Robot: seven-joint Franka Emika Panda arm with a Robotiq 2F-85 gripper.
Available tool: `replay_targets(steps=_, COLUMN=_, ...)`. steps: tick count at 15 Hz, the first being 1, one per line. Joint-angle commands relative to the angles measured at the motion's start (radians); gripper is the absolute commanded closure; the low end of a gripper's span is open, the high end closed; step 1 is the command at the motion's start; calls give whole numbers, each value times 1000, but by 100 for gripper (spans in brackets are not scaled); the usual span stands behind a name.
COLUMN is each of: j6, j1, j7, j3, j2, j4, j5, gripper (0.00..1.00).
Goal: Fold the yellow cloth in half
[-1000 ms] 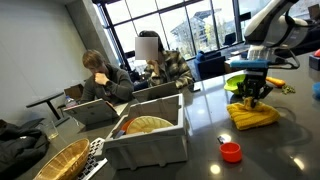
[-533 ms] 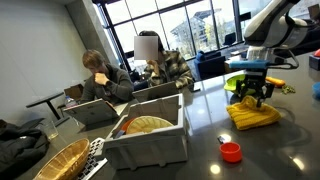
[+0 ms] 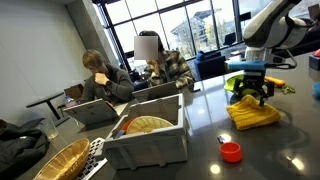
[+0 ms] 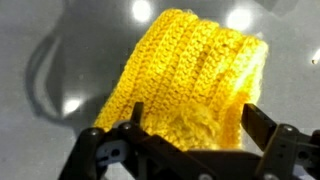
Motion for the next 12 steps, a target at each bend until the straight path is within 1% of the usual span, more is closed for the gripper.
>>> replay_targets(steps=1, j6=31, j1=19, j7=52, j3=2, j2=-61, j4=-57, j5=-46, gripper=0)
replay_targets(steps=6, j6=71, j1=48, j7=58, j3=19, j2=-128, j4=-112, j5=-112, gripper=0)
replay_targets(steps=9, j6=81, j1=62, j7=70, j3=27, j2=-211, j4=-169, j5=-180, gripper=0)
replay_targets(steps=12, j6=78, j1=61, j7=77, j3=44, j2=-307, j4=-231, j5=-247, gripper=0)
